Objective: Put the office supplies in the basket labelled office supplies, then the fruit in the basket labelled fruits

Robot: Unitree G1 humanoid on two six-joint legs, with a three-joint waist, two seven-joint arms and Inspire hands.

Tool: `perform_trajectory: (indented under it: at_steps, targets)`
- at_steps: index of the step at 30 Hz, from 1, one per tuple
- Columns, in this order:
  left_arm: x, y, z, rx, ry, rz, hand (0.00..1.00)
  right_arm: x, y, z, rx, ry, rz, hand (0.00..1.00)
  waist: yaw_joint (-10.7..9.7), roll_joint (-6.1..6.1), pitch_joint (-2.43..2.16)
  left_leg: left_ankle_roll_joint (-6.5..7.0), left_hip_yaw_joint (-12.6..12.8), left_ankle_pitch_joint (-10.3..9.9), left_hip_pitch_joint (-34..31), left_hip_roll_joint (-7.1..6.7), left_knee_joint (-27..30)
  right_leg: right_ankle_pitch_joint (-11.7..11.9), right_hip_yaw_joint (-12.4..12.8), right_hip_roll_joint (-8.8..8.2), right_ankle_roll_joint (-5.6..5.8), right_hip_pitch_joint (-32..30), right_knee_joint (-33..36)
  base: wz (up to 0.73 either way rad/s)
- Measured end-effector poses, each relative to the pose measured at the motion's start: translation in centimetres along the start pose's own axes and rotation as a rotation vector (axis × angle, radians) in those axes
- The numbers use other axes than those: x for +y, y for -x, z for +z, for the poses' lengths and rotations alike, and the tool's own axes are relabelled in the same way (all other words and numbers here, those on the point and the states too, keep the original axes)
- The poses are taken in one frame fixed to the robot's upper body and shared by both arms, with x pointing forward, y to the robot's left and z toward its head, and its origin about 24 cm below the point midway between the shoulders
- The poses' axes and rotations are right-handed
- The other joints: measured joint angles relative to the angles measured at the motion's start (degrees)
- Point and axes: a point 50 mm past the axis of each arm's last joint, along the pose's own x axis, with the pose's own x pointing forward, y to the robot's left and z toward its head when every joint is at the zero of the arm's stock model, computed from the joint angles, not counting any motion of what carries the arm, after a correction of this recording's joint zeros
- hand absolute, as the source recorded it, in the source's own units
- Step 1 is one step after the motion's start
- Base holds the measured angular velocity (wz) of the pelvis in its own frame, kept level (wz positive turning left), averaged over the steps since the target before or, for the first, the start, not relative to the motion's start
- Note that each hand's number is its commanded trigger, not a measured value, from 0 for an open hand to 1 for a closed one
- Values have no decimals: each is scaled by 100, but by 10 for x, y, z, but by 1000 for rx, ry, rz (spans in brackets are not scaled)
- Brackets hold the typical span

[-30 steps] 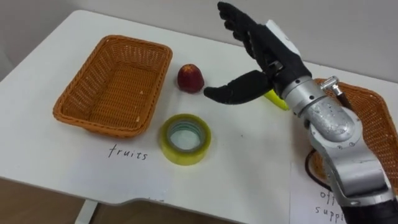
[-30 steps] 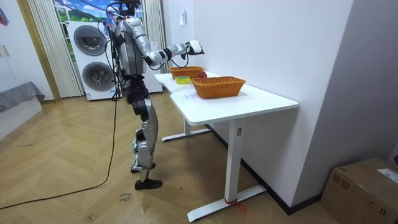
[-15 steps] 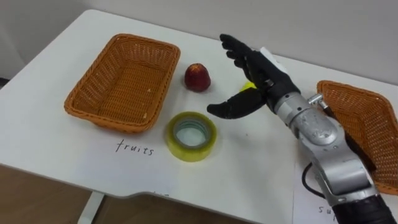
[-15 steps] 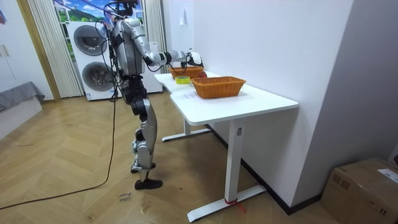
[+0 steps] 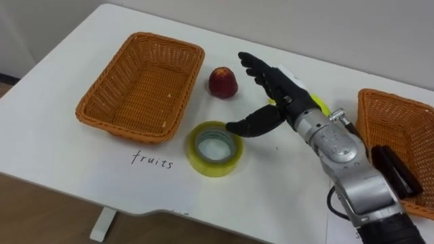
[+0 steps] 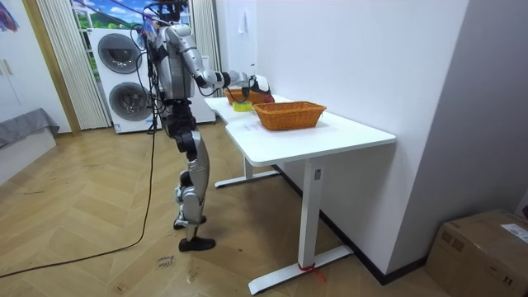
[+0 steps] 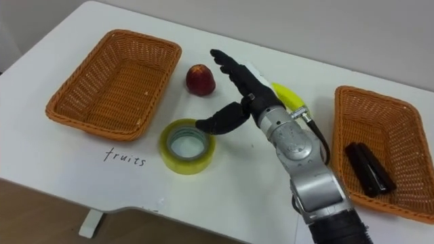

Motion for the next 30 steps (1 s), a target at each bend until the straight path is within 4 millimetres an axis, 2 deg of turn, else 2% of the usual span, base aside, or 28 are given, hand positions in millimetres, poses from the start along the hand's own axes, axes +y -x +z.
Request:
perform_trajectory:
  at_steps: [3, 8, 12, 19, 30]
  targets:
    - [-1, 0, 0, 1, -1, -1, 0, 2, -1, -8, 33, -12, 1, 0, 4, 5, 3, 0, -11, -1, -38, -6, 5, 0, -6, 10, 1, -7, 2, 0]
    - [-2, 1, -3, 15, -3, -4, 0, 2, -1, -8, 35, -13, -4, 0, -1, 30, 1, -1, -63, -1, -81, -11, 4, 0, -101, 8, 0, -8, 5, 6]
    - [-4, 2, -8, 29, -5, -8, 0, 8, -2, -8, 38, 21, 12, 0, 7, 40, -41, 0, -74, 2, -72, -14, 39, 0, -110, 5, 0, 1, 5, 1]
    - [-4, 2, -9, 32, -5, -10, 0, 10, -3, -7, 42, 64, 16, 0, 9, 85, -28, 2, -114, 2, -35, -20, 61, -1, -142, -4, 2, 68, 4, 2]
    - [-4, 2, -5, 18, -41, -4, 0, 15, -4, -15, 89, 129, 21, 0, 23, 38, -62, -1, -124, 3, -33, -19, 21, -1, -143, 3, 2, 59, 4, 0]
